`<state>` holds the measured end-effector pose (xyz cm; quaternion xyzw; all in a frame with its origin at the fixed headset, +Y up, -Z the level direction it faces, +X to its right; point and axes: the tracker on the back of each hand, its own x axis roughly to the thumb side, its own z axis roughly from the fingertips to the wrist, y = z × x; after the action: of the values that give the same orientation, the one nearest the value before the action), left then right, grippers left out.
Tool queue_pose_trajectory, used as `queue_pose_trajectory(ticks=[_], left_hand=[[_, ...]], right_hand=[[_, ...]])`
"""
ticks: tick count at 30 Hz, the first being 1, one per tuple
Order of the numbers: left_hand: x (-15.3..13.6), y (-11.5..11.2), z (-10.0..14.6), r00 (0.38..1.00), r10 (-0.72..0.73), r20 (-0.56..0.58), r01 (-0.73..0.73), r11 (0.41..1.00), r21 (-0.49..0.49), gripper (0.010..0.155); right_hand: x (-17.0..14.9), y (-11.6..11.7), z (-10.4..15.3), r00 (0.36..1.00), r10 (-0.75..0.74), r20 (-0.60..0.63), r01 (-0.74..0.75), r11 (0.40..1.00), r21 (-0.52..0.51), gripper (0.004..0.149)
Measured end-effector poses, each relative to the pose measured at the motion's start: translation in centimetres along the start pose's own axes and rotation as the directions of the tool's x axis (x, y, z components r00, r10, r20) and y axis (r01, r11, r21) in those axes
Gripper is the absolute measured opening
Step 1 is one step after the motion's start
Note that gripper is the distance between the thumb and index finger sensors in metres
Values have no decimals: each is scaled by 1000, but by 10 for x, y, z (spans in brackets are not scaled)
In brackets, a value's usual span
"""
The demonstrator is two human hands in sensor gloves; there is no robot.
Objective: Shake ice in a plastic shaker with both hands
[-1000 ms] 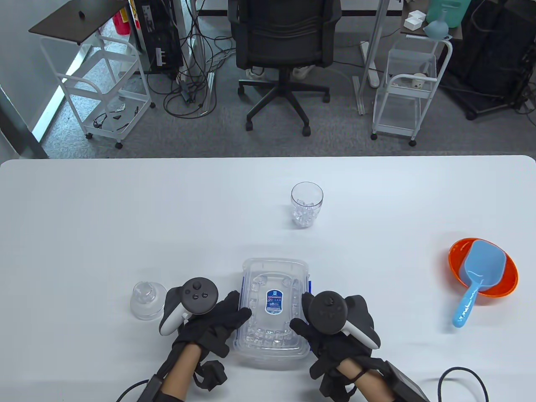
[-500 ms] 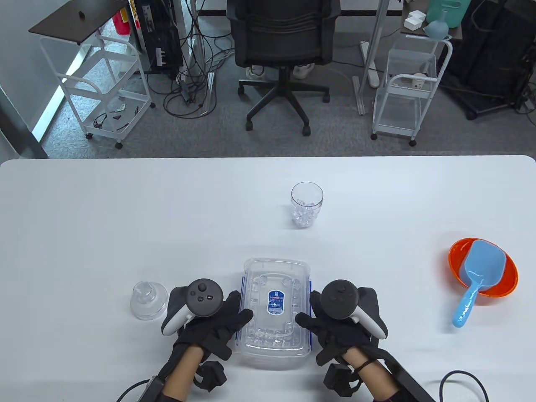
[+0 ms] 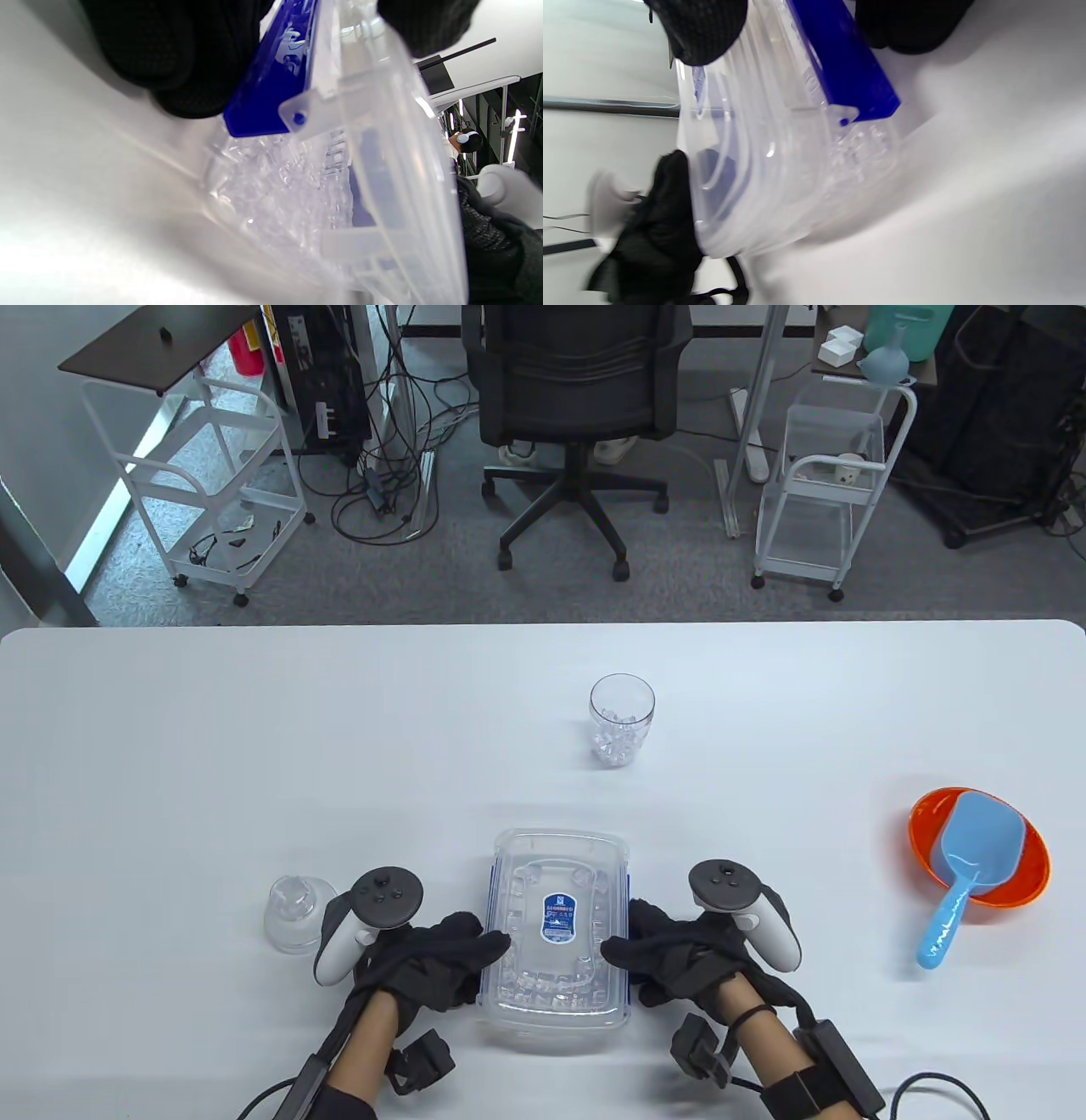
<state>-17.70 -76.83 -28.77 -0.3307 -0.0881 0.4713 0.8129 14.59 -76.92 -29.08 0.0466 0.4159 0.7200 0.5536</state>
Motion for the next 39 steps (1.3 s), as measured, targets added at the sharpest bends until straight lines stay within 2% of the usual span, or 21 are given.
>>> queue_pose_trajectory(ticks=[4,8,11,13,16,19,27,32,35,39], left_hand=[[-5,1,-2,998,58,-20,-58,998,-14,102],[-1,3,0,999,-12,-41,12,1000,2,104],[2,5,2,996,-71,-56,72,997,20,106],[4,2,1,998,-49,-24,50,999,15,99],[5,1,2,1000,-10,-21,10,1000,14,90],[10,1,3,997,-72,-7,72,997,21,85],[30,-10,6,951,-309,5,308,949,70,87],[35,-14,7,931,-364,5,362,927,96,88],[36,-15,7,929,-369,6,366,924,111,87],[35,-16,7,931,-365,9,361,924,124,84]], right_hand=[[2,-5,0,998,57,-16,-58,997,-53,102],[5,-10,4,987,136,-90,-146,982,-121,111],[12,-10,8,970,214,-115,-231,959,-163,111],[15,-9,9,965,236,-117,-254,950,-179,109],[16,-6,9,972,219,-90,-231,959,-165,98],[17,-4,9,977,205,-61,-212,967,-145,90],[23,5,10,965,262,-32,-264,952,-152,88],[21,11,9,964,265,-17,-265,953,-145,87],[19,16,8,935,351,-54,-355,923,-148,92],[22,17,8,942,334,-42,-336,928,-162,89]])
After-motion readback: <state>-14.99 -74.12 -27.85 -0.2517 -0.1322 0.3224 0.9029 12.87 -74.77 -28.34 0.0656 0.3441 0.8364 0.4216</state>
